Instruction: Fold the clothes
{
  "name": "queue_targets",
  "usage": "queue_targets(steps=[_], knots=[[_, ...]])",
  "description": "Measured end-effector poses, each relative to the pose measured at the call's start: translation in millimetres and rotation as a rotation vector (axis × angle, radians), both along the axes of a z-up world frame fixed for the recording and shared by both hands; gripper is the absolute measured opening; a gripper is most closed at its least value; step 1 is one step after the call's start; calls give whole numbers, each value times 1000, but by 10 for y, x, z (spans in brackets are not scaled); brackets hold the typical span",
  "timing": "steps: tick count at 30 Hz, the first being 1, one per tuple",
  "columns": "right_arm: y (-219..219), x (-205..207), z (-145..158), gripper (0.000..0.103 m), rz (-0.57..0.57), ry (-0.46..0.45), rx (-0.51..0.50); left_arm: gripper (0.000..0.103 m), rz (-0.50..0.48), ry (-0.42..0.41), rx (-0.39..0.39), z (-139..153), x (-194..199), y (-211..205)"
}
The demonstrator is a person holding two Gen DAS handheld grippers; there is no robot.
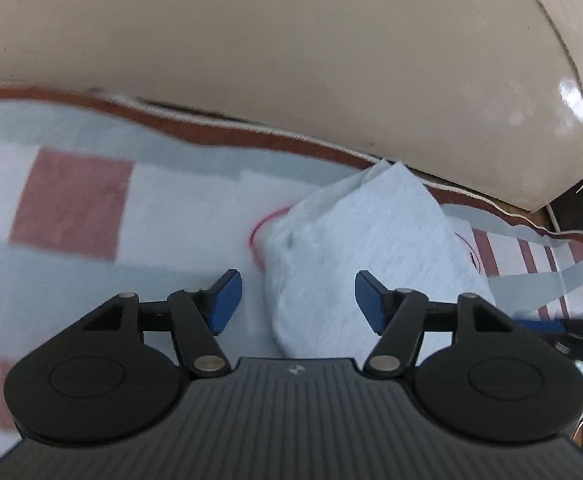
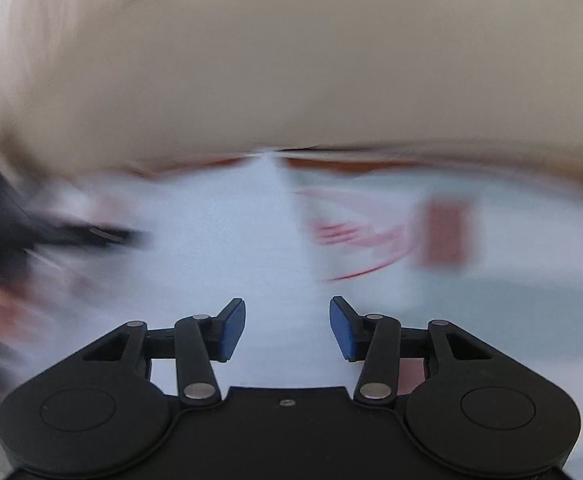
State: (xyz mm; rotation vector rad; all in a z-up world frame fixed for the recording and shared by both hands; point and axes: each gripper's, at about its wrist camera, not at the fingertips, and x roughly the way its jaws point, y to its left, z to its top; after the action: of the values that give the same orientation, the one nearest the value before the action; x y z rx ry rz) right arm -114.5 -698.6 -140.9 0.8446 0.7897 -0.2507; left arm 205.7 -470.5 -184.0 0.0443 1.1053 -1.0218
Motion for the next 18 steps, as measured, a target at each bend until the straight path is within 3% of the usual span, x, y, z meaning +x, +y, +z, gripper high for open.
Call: queue_targets(steps=[2, 5, 7, 10, 14, 16, 18], knots=[[-33, 1, -96, 63, -49, -18, 202, 63, -46, -87, 20, 1, -57, -148], [-82, -33, -274, 68, -155, 55, 361, 55, -150, -282, 89, -9, -299, -389], [-163, -152, -411, 69, -257, 66, 455, 21, -209, -396, 114, -22, -482, -490], [-292, -389, -611, 69, -425, 48, 606, 11, -187, -300, 32, 25, -512, -480], [-397, -630, -754, 71, -554, -7, 717, 11, -188, -244, -166, 263, -623, -290], [-413, -697, -810, 71, -582, -31, 758, 11, -263, -236, -289, 402, -772, -114], [-420, -750, -870, 72, -607, -55, 801, 11, -401, -287, -373, 479, -1022, 99]])
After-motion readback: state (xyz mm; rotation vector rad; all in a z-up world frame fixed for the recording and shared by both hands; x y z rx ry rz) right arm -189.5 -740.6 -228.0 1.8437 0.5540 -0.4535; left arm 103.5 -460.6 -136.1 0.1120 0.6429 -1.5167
